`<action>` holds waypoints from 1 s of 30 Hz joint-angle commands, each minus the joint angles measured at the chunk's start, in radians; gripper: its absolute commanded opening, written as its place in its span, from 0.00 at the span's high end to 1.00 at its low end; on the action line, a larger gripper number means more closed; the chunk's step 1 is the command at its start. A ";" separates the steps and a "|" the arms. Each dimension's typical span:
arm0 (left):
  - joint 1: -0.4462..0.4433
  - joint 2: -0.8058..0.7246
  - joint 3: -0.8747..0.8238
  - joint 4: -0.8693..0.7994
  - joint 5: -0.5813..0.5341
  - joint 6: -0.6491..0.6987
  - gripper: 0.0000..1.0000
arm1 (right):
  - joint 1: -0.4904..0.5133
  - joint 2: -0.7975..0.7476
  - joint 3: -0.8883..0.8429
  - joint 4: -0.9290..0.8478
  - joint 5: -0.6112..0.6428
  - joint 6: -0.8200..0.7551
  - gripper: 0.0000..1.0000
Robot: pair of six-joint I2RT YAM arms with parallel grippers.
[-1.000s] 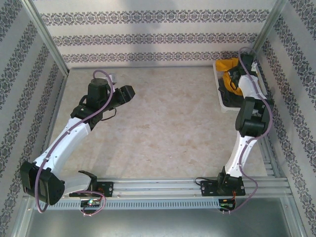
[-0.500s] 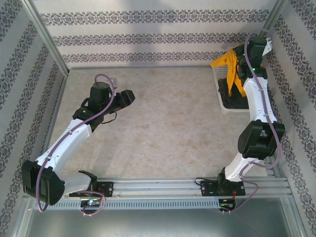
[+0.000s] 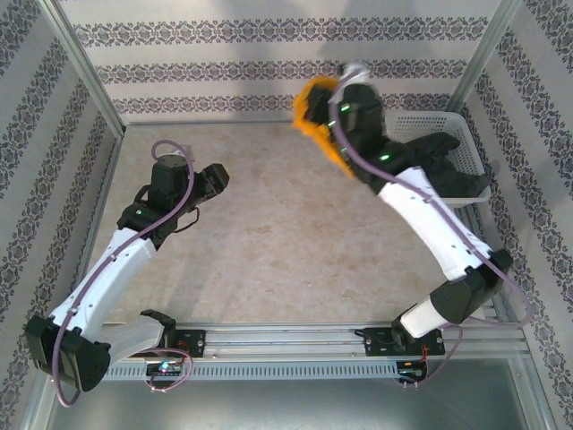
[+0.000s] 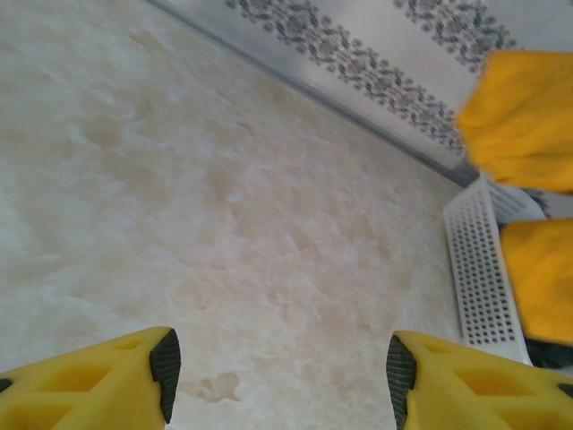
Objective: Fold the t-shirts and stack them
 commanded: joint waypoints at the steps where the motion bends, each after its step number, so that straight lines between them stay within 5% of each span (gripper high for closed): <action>1: -0.001 -0.048 0.029 -0.133 -0.128 0.012 0.35 | 0.148 0.083 -0.102 -0.052 -0.010 -0.112 0.69; 3: 0.007 -0.071 0.022 -0.177 -0.159 0.005 0.34 | 0.219 0.084 -0.169 -0.069 -0.022 -0.141 0.53; 8: 0.041 -0.099 -0.022 -0.252 -0.155 -0.037 0.33 | 0.211 -0.020 -0.423 -0.049 -0.084 -0.086 0.35; 17: 0.204 0.061 -0.098 -0.213 0.035 -0.150 0.34 | 0.081 0.119 -0.555 -0.133 -0.225 0.205 0.41; 26: 0.404 0.336 -0.186 0.090 0.219 -0.245 0.34 | 0.046 0.355 -0.423 -0.152 -0.343 0.390 0.38; 30: 0.427 0.507 -0.130 0.181 0.259 -0.223 0.34 | 0.042 0.428 -0.354 -0.219 -0.325 0.424 0.44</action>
